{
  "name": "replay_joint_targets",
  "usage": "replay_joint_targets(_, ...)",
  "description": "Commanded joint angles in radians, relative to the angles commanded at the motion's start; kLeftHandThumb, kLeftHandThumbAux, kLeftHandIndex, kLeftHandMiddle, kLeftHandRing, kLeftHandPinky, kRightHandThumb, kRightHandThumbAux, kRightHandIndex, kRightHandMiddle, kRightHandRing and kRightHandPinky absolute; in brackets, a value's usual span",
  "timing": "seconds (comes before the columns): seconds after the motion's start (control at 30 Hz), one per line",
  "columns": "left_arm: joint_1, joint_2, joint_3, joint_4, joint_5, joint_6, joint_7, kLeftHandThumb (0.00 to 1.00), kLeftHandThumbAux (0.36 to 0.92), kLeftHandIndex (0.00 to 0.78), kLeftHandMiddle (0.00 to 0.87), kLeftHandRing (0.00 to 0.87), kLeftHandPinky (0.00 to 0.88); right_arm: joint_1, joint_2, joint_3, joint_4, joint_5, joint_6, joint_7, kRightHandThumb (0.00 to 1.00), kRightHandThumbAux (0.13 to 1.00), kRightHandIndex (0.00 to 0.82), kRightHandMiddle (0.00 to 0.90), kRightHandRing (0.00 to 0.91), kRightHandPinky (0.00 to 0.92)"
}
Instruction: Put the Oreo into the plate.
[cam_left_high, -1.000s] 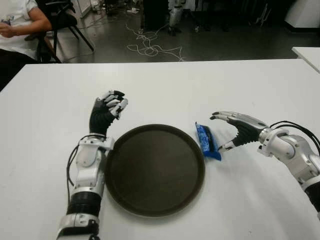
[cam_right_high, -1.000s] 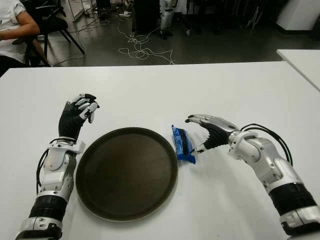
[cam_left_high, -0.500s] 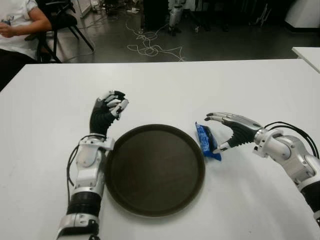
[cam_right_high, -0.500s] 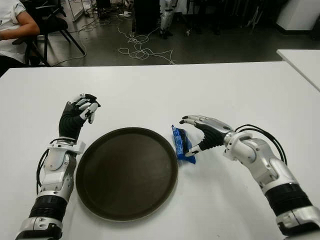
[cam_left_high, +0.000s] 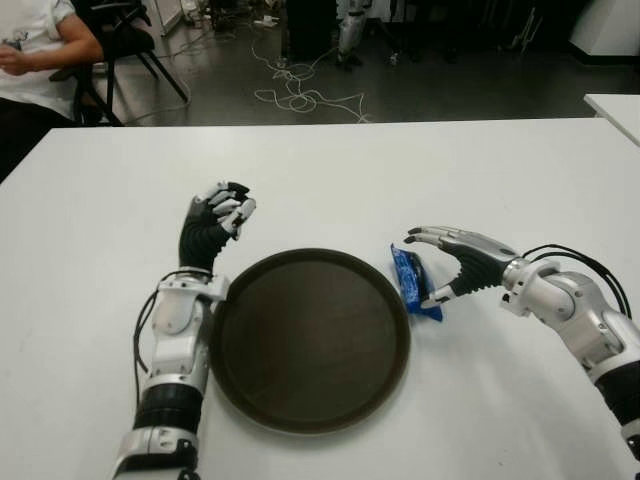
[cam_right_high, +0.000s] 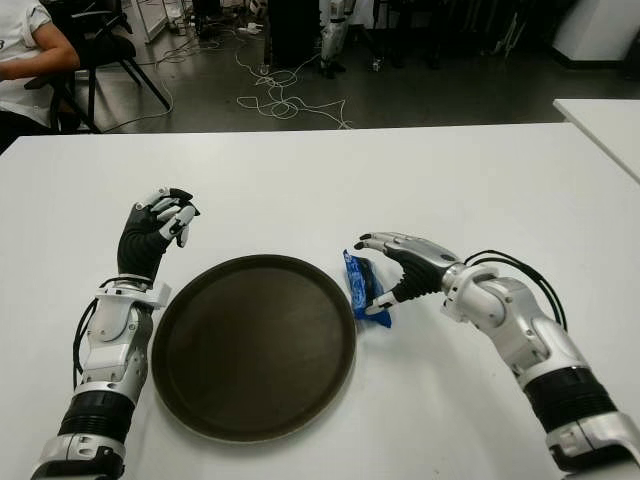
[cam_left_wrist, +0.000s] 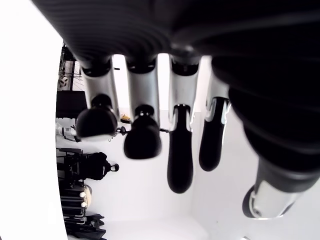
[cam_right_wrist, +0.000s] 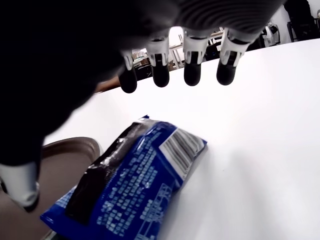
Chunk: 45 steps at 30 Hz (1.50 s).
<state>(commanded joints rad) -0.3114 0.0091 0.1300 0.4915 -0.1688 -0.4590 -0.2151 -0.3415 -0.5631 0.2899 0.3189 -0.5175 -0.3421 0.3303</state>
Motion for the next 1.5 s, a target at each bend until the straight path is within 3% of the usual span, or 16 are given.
replay_joint_targets(0.7,-0.001,0.000,0.001,0.006,-0.012,-0.004,-0.019,0.859,0.655,0.426,0.552,0.782,0.814,-0.002,0.017,0.005,0.000,-0.019,0.029,-0.031,0.000,0.601,0.000,0.000,0.000,0.000)
replay_joint_targets(1.5,0.002,-0.003,0.001,0.002,-0.009,-0.002,-0.017,0.859,0.655,0.429,0.555,0.780,0.812,-0.035,0.031,0.031,0.062,-0.042,0.026,-0.062,0.000,0.562,0.000,0.000,0.000,0.024)
